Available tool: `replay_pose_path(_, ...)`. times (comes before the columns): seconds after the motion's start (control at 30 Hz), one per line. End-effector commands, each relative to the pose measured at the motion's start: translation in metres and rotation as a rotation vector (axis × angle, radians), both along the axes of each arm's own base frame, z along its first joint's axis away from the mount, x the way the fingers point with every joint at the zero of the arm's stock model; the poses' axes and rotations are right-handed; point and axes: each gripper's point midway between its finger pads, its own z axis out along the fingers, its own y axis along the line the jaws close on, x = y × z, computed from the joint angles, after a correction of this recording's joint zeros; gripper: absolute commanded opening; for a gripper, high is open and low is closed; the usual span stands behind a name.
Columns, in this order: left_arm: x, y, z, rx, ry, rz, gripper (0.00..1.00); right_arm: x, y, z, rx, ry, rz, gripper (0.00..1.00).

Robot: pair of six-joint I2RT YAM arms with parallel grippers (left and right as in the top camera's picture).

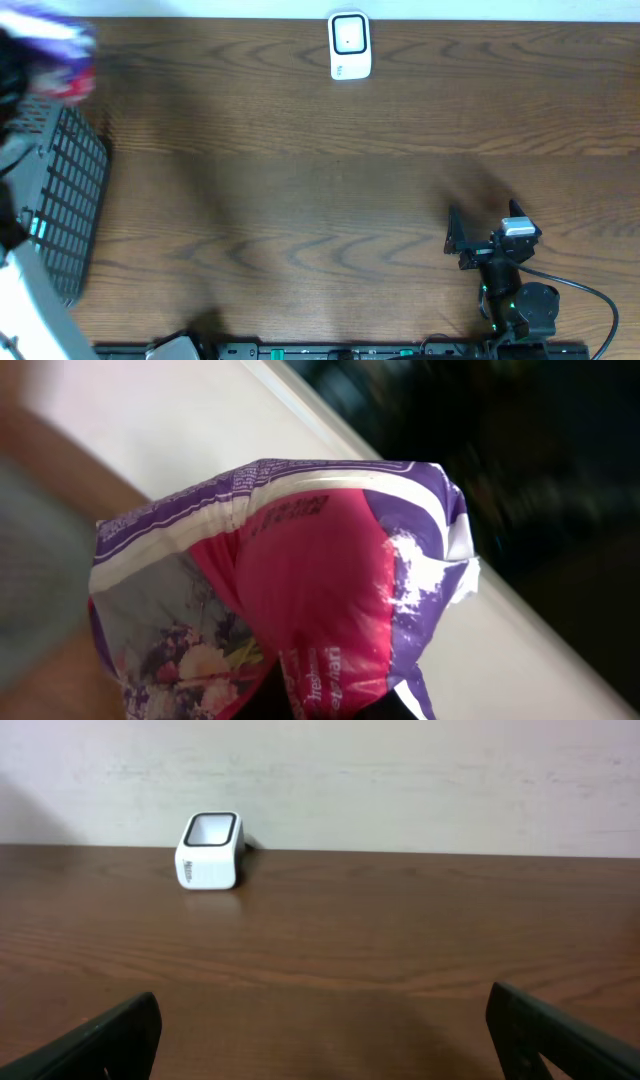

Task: Scan the item barcode
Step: 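Lift the pack out and place it before the scanner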

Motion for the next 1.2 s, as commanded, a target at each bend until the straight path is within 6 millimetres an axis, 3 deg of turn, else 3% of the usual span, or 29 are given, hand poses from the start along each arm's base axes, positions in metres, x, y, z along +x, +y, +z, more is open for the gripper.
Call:
replay_pose_path(0.0,0.039,-0.069,-0.030,0.030,0.061,-0.278,0.07,0.000,-0.001,0.000,0.000,-0.001,-0.002,0.99)
replay_pose_path(0.17,0.081,-0.155,-0.089,0.068,0.189,-0.533,0.08,0.000,-0.001,0.000,0.000,-0.001,-0.002,0.99)
replay_pose_path(0.27,0.091,-0.201,-0.138,0.097,0.307,-0.659,0.08,0.000,-0.001,0.000,0.000,-0.001,-0.002,0.99)
replay_pose_path(0.47,0.087,-0.256,-0.254,0.231,0.645,-0.735,0.07,0.000,-0.001,0.000,0.000,-0.001,-0.002,0.99)
replay_pose_path(0.6,0.077,-0.295,-0.296,0.293,0.729,-0.841,0.09,0.000,-0.001,0.000,0.000,-0.001,-0.002,0.99)
replay_pose_path(0.67,0.072,-0.310,-0.312,0.322,0.753,-0.880,0.17,0.000,-0.001,0.000,0.000,-0.001,-0.002,0.99)
replay_pose_path(0.77,0.069,-0.319,-0.334,0.412,0.796,-0.863,0.51,0.000,-0.001,0.000,0.000,-0.001,-0.002,0.99)
replay_pose_path(0.87,0.072,-0.317,-0.331,0.453,0.784,-0.836,0.54,0.000,-0.001,0.000,0.000,-0.001,-0.002,0.99)
replay_pose_path(0.97,0.081,-0.309,-0.300,0.446,0.694,-0.804,0.66,0.000,-0.001,0.000,0.000,-0.001,-0.002,0.99)
replay_pose_path(1.07,0.095,-0.279,-0.261,0.471,0.603,-0.692,0.71,0.000,-0.001,0.000,0.000,-0.001,-0.002,0.99)
replay_pose_path(1.17,0.107,-0.226,-0.212,0.519,0.507,-0.498,0.75,0.000,-0.001,0.000,0.000,-0.001,-0.002,0.99)
